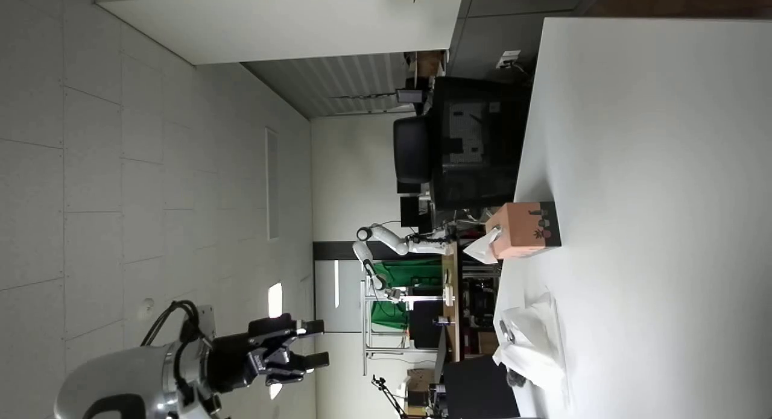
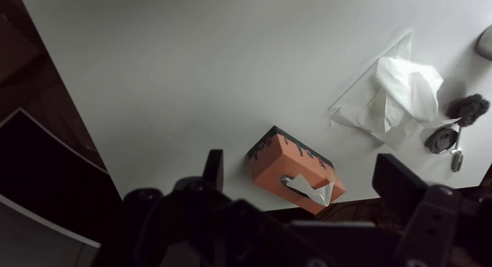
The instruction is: Remove the wipe and put it on the table
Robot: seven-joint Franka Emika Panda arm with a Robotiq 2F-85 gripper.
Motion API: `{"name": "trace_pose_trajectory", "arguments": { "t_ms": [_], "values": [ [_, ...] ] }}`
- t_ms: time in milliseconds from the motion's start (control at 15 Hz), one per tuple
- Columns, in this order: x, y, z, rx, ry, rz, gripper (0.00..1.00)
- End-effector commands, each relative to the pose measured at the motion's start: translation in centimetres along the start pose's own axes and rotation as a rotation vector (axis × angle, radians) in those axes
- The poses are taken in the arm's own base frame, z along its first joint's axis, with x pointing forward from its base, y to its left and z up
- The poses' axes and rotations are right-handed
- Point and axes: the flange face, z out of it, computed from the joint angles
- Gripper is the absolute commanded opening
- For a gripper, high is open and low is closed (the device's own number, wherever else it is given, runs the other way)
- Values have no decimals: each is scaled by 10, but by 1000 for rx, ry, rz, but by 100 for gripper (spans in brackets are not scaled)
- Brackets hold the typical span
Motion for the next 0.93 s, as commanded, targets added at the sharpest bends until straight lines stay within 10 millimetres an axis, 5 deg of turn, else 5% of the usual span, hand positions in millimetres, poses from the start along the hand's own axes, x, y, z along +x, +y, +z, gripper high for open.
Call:
{"name": "trace_pose_trajectory", "arguments": {
  "t_ms": [0,400,467,667,867],
  "values": [
    [54,12,48,-46,2,-142,100],
    [136,21,144,-92,-61,-178,100],
    [102,13,127,-84,-26,-179,100],
    [129,16,157,-97,-70,-180,100],
    [133,19,155,-100,-67,-177,100]
  ]
}}
